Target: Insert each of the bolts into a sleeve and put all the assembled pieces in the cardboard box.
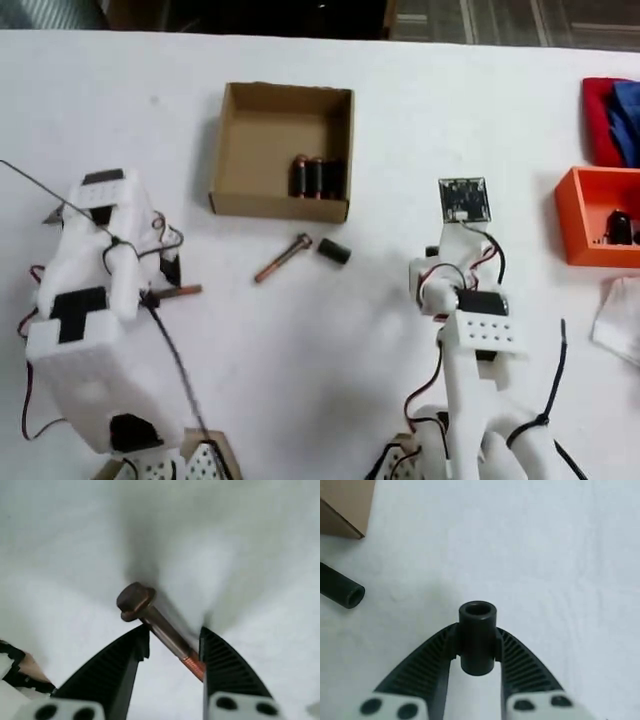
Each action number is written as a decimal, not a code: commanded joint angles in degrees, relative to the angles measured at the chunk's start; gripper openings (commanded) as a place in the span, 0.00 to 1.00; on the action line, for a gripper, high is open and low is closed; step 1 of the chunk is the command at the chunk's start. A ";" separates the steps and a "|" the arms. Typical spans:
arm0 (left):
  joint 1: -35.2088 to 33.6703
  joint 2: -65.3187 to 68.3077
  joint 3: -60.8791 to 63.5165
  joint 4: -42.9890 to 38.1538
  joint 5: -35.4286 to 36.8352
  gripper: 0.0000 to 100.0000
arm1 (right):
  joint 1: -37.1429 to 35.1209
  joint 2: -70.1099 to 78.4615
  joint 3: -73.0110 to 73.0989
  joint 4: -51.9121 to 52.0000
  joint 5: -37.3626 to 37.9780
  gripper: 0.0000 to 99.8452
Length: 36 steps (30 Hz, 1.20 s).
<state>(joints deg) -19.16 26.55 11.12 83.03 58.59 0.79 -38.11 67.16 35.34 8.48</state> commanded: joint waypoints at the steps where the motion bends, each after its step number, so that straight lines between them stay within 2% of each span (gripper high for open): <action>1: 0.18 5.80 -5.05 4.92 0.18 0.12 | 0.31 -2.42 -0.53 -0.75 0.35 0.02; 9: 0.53 9.23 -22.81 15.82 -0.09 0.06 | 0.31 -2.51 -0.53 -0.75 0.35 0.02; 16: 0.35 9.41 -36.18 18.02 -14.33 0.06 | 0.31 -2.51 -0.53 -0.75 0.35 0.02; 20: 0.18 9.41 -37.32 18.64 -33.05 0.06 | 0.31 -2.51 -0.53 -0.75 0.35 0.02; 24: -0.18 10.20 -37.14 18.37 -61.10 0.06 | 0.31 -2.51 -0.53 -0.75 0.35 0.02; 26: 0.88 11.16 -37.32 18.02 -71.65 0.06 | 0.31 -2.51 -0.53 -0.75 0.35 0.02; 33: 0.70 11.96 -37.41 12.57 -73.85 0.06 | 0.31 -2.51 -0.53 -0.75 0.35 0.02; 36: 0.70 11.43 -37.14 12.66 -73.93 0.11 | 0.31 -2.51 -0.53 -0.75 0.35 0.02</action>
<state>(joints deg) -18.55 39.30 -24.13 96.31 -14.81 0.79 -38.11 67.16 35.34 8.48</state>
